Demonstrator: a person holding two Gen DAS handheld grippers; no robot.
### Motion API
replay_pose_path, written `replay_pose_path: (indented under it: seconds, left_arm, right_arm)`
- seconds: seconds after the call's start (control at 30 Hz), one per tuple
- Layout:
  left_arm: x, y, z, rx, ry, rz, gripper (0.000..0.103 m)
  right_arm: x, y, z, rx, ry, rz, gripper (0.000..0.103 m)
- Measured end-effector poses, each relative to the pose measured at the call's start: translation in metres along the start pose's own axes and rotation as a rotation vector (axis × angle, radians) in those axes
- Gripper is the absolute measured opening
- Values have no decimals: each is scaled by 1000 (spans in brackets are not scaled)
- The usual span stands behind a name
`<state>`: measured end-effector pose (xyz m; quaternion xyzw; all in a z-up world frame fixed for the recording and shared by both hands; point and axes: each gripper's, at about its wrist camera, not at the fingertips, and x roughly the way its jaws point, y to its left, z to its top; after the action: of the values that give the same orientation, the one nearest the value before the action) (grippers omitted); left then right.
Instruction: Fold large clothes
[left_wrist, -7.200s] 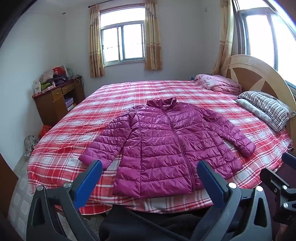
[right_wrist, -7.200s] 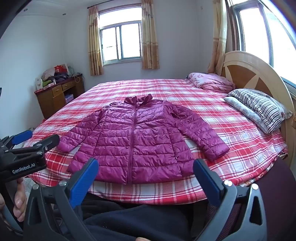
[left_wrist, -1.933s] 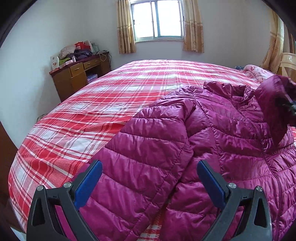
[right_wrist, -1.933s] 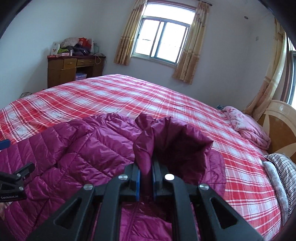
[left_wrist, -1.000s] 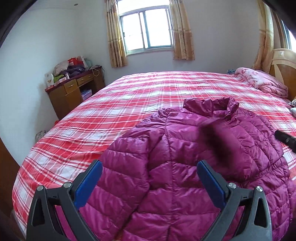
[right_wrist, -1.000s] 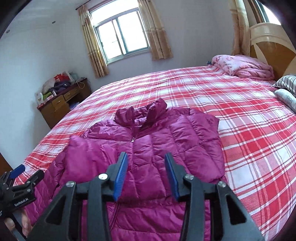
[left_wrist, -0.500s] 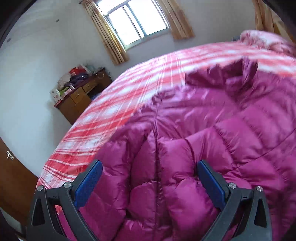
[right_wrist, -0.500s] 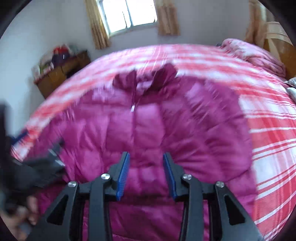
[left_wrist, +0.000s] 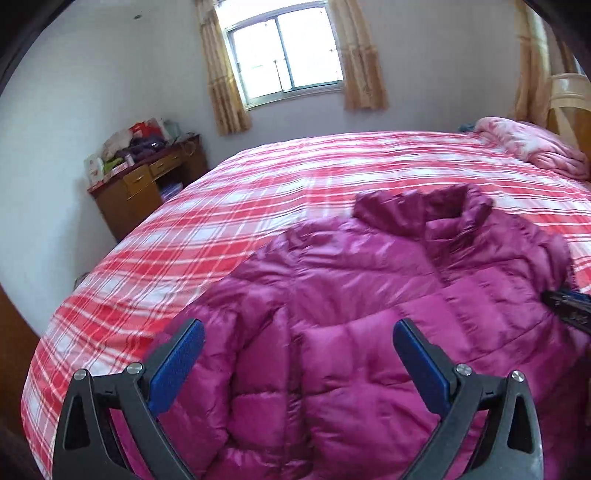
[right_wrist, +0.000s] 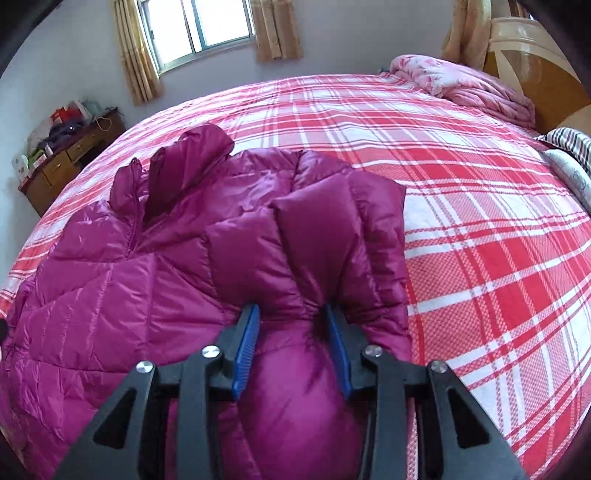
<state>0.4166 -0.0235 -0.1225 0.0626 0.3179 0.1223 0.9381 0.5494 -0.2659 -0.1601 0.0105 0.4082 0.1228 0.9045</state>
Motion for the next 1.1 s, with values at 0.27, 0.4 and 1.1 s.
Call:
replay_pose_path:
  seconds: [0.27,0.4,1.1]
  left_arm:
    - [47,-45,-13,124,84,13,102]
    - [69,-37,-16,82,175,-48,102]
    - [87,-31,-21,-20,222,-89,102]
  right_arm:
    - [-17,2,26,38,-125,-5,45]
    - [26,-2,22,15,-15,4,45]
    - [-52,61,-21,-103,-34,59,75]
